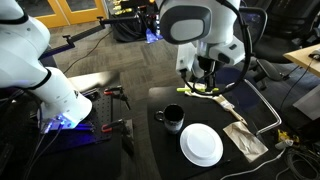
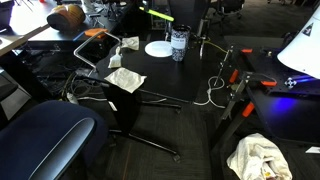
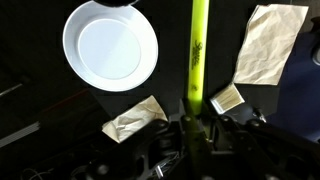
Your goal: Remove the marker from the cup and put it on the table, then move the cup to the right and put the marker in the cup
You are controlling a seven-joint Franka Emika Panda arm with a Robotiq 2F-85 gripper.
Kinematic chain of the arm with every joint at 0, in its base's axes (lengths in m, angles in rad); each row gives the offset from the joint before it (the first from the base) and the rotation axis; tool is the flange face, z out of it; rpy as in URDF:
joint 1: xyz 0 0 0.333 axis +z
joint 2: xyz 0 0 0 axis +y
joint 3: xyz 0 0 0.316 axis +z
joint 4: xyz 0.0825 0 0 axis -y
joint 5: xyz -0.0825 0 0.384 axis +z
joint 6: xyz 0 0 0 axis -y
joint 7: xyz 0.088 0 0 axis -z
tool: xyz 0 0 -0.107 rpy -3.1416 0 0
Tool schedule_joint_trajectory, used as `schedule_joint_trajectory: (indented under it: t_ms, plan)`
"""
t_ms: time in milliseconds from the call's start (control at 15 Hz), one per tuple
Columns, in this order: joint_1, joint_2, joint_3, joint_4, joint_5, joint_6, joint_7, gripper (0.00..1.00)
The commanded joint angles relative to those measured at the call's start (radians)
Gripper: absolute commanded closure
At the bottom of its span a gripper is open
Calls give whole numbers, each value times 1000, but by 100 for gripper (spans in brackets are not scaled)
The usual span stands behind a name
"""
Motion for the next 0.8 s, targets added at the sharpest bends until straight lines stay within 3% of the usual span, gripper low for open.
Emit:
schedule_joint_trajectory:
  t_ms: [0, 67, 133, 467, 533, 733]
  plan:
    - [29, -125, 11, -104, -21, -10, -16, 96]
    - [32, -142, 23, -116, -8, -7, -49, 96]
    - [26, -74, 10, -60, -10, -4, -12, 85]
    - [34, -113, 24, -93, -10, -4, -23, 85]
    - [34, -113, 24, -93, -10, -4, -23, 96]
    - [46, -107, 11, -108, -68, 43, 94, 96]
